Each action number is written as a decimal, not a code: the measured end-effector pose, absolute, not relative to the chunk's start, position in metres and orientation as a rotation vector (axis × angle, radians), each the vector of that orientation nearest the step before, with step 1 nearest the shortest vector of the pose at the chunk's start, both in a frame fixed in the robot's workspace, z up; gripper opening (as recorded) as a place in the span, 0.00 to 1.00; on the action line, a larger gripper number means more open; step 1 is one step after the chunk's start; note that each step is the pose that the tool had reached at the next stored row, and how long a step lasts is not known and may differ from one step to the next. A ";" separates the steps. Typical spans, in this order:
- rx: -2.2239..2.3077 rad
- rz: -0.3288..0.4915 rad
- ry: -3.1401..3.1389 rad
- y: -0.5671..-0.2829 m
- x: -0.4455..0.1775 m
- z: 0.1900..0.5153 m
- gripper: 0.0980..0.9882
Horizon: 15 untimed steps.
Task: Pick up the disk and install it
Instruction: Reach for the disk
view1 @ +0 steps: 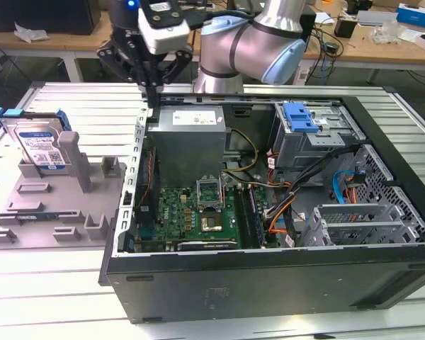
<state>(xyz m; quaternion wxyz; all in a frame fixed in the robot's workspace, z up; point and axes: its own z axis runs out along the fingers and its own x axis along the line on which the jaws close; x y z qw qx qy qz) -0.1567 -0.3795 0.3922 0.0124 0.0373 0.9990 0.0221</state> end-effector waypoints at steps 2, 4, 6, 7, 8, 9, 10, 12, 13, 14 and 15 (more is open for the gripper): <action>0.116 0.070 3.114 -0.376 -0.171 0.391 0.01; 0.117 0.071 3.115 -0.372 -0.188 0.390 0.01; 0.117 0.071 3.118 -0.366 -0.206 0.389 0.01; 0.117 0.071 3.119 -0.363 -0.215 0.389 0.01; 0.117 0.071 3.120 -0.362 -0.220 0.388 0.01; 0.117 0.071 3.121 -0.360 -0.225 0.388 0.01; 0.117 0.071 3.122 -0.360 -0.229 0.388 0.01; 0.117 0.072 3.123 -0.358 -0.238 0.387 0.01; 0.117 0.072 3.124 -0.357 -0.243 0.387 0.01; 0.117 0.072 3.125 -0.356 -0.246 0.387 0.01; 0.118 0.072 3.126 -0.355 -0.251 0.386 0.01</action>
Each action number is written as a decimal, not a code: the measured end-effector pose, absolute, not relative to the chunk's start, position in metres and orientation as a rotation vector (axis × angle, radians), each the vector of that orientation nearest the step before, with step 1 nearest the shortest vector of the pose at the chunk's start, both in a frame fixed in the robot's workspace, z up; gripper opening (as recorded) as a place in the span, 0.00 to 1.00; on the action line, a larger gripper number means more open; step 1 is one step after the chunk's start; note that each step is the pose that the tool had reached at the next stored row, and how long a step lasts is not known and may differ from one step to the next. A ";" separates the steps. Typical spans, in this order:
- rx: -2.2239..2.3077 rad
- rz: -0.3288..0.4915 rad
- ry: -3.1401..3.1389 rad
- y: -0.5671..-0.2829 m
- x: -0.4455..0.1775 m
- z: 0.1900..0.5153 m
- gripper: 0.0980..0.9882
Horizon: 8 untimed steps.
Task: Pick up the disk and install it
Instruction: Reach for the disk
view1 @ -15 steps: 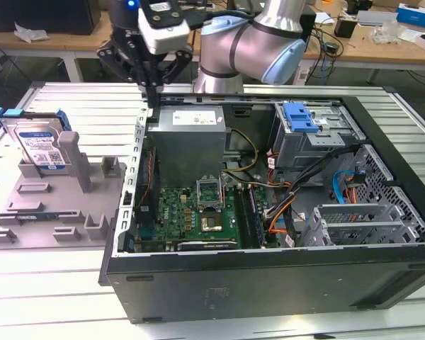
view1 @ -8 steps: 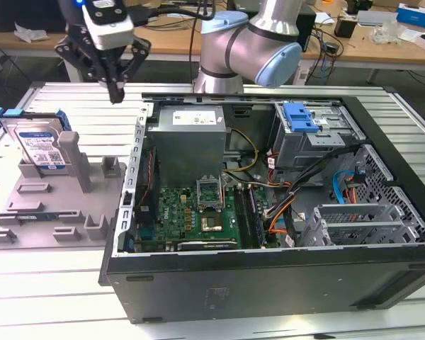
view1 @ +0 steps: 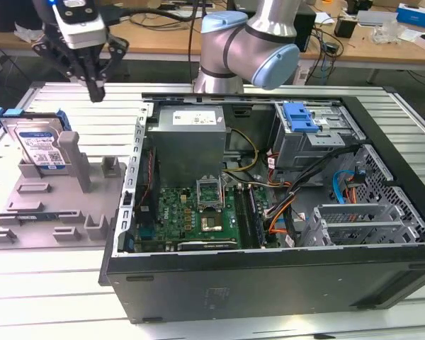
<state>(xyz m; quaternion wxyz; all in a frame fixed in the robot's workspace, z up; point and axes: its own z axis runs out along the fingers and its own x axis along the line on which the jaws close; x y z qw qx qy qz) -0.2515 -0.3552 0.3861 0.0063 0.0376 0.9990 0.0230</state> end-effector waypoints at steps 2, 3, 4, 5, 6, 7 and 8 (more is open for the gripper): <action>0.117 0.072 3.127 -0.354 -0.258 0.386 0.01; 0.117 0.072 3.128 -0.353 -0.263 0.385 0.01; 0.118 0.073 3.129 -0.352 -0.269 0.385 0.01; 0.118 0.073 3.131 -0.350 -0.274 0.384 0.01; 0.118 0.073 3.131 -0.350 -0.277 0.384 0.01; 0.118 0.073 3.132 -0.349 -0.281 0.384 0.01; 0.118 0.073 3.133 -0.348 -0.284 0.384 0.01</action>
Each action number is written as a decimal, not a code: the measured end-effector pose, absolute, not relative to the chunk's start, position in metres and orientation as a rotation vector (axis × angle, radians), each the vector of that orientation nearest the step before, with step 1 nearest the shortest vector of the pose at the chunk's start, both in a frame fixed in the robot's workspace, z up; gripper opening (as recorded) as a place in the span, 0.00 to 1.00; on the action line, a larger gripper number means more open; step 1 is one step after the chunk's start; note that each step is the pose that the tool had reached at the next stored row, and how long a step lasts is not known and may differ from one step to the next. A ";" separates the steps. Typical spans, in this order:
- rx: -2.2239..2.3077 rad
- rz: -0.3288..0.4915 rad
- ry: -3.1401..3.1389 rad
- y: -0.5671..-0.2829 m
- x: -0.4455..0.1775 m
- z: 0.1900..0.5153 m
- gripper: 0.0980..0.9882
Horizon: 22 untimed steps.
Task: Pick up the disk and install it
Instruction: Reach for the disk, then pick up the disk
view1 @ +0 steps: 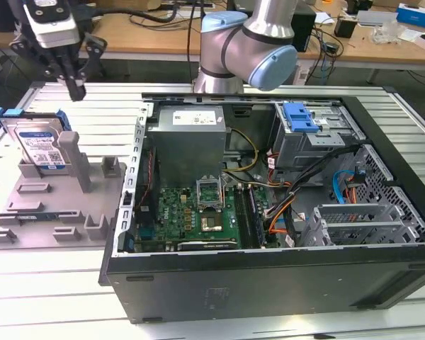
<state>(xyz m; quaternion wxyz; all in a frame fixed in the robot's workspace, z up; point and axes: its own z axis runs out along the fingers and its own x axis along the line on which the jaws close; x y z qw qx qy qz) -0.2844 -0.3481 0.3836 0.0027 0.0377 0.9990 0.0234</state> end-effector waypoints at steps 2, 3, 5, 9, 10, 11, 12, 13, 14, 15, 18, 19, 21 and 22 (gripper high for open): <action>0.118 0.073 3.135 -0.346 -0.292 0.383 0.01; 0.118 0.073 3.137 -0.344 -0.297 0.383 0.01; 0.119 0.073 3.139 -0.342 -0.305 0.382 0.01; 0.119 0.073 3.144 -0.335 -0.323 0.380 0.01; 0.119 0.073 3.145 -0.334 -0.327 0.380 0.01; 0.119 0.073 3.146 -0.332 -0.331 0.379 0.01; 0.119 0.073 3.147 -0.331 -0.334 0.379 0.01; 0.119 0.074 3.148 -0.331 -0.337 0.379 0.01; 0.120 0.074 3.151 -0.330 -0.340 0.379 0.01; 0.119 0.074 3.152 -0.330 -0.340 0.378 0.01; 0.119 0.074 3.152 -0.330 -0.340 0.378 0.01; 0.120 0.074 3.152 -0.330 -0.340 0.379 0.01; 0.119 0.074 3.152 -0.330 -0.340 0.378 0.01; 0.119 0.074 3.152 -0.330 -0.340 0.378 0.01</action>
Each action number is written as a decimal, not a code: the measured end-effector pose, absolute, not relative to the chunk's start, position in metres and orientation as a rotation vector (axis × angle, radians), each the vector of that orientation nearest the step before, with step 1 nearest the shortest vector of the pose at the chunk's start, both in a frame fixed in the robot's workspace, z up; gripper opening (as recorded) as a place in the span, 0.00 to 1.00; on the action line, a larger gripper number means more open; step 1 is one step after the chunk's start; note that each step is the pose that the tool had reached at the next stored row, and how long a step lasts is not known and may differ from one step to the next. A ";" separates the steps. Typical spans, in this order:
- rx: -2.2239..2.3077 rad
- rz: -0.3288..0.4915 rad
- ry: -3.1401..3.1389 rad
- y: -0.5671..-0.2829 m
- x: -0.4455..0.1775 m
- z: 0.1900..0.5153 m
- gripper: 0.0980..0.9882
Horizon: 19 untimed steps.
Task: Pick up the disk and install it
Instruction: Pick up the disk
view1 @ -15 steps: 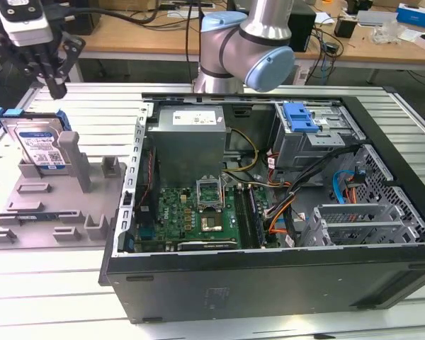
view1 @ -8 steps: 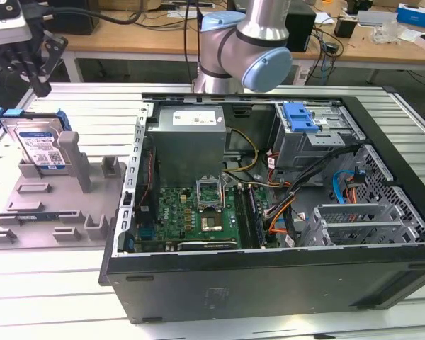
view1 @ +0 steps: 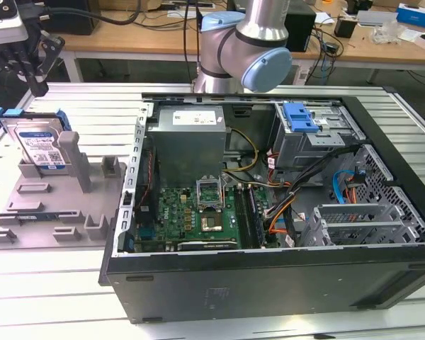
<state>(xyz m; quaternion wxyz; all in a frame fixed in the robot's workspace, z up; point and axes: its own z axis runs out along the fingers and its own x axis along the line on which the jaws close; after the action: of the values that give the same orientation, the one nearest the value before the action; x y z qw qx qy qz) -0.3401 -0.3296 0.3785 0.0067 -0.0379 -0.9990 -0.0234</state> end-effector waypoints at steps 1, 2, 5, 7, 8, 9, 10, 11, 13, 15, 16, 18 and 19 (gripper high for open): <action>-0.119 -0.073 -3.125 -0.330 -0.340 0.378 0.01; -0.119 -0.073 -3.125 -0.330 -0.340 0.378 0.01; -0.118 -0.073 -3.125 -0.330 -0.340 0.378 0.01; -0.116 -0.073 -3.125 -0.330 -0.340 0.378 0.01; -0.101 -0.073 -3.125 -0.330 -0.340 0.378 0.01; -0.048 -0.073 -3.126 -0.330 -0.340 0.378 0.01; -0.009 -0.072 -3.126 -0.330 -0.340 0.379 0.01; 0.040 -0.073 -3.125 -0.330 -0.340 0.378 0.01; 0.094 -0.072 -3.122 -0.330 -0.340 0.378 0.01; 0.179 -0.072 -3.116 -0.329 -0.340 0.378 0.01; 0.210 -0.071 -3.114 -0.329 -0.340 0.378 0.01; 0.297 -0.071 -3.105 -0.329 -0.340 0.378 0.01; 0.338 -0.070 -3.099 -0.330 -0.340 0.378 0.01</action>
<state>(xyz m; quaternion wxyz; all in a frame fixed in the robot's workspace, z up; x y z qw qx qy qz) -0.3401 -0.3295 0.3782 0.0115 0.1085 -0.9938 -0.0225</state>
